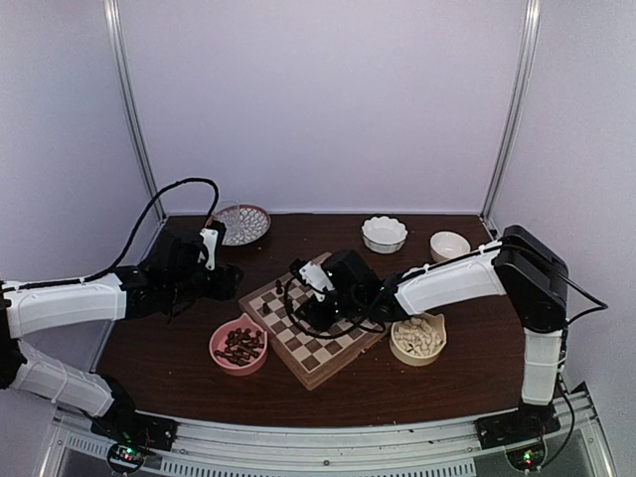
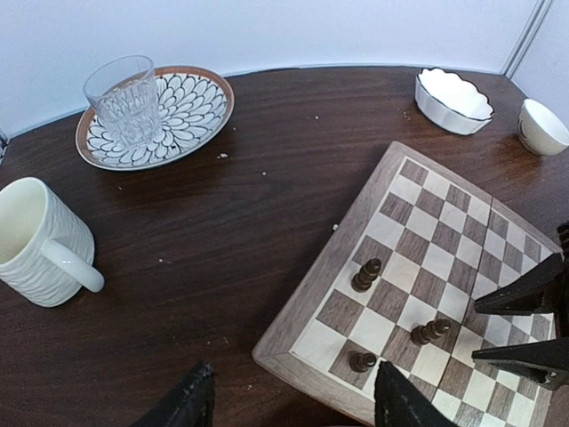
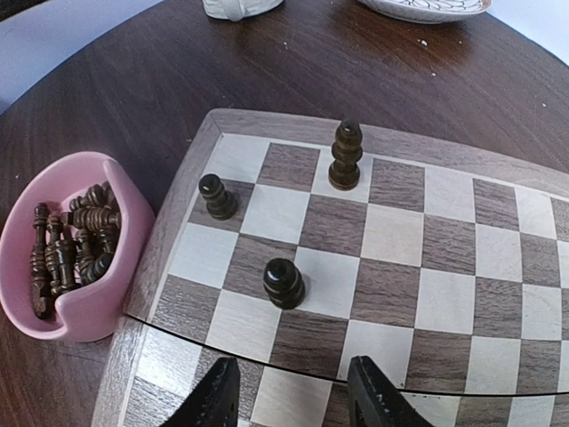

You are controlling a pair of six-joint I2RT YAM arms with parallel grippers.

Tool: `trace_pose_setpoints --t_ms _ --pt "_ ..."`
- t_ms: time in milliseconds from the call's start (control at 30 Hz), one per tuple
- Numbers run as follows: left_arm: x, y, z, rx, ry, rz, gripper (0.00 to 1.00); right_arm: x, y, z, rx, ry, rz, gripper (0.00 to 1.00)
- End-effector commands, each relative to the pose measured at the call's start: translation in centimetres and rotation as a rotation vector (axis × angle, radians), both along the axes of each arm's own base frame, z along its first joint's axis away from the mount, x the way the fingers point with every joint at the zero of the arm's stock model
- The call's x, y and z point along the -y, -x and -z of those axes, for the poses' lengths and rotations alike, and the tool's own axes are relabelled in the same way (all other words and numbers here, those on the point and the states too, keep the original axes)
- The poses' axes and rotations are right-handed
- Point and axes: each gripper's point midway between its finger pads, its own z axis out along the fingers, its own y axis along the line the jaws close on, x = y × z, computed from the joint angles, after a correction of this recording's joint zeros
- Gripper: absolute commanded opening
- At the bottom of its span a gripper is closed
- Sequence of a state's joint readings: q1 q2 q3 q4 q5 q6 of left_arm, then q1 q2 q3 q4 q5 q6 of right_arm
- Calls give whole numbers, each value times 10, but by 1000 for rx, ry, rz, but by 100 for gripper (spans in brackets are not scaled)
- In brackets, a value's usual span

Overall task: Set up the chess pieces on the board
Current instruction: Pick up the bishop from the chessboard.

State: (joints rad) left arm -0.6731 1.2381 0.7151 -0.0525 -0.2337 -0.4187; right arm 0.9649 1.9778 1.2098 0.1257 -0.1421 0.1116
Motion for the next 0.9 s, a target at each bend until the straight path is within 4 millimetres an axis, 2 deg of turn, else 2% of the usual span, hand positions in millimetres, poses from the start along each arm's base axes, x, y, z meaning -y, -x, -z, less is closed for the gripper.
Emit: trace_pose_setpoints --t_ms 0,100,333,500,700,867 --pt "-6 -4 -13 59 19 -32 61 -11 -7 -7 21 4 -4 45" --pt "-6 -4 -15 64 18 -32 61 -21 -8 -8 13 -11 -21 45" --pt "-5 -5 -13 62 6 -28 61 -37 -10 5 -13 -13 -46 41" --pt "-5 -6 -14 64 4 -27 61 -41 -15 6 -12 -9 -38 25" --pt "-4 -6 -13 60 0 -21 61 -37 -25 -7 21 -14 10 7" --pt "-2 -6 -11 50 -3 -12 61 -20 -43 -31 70 -30 78 6"
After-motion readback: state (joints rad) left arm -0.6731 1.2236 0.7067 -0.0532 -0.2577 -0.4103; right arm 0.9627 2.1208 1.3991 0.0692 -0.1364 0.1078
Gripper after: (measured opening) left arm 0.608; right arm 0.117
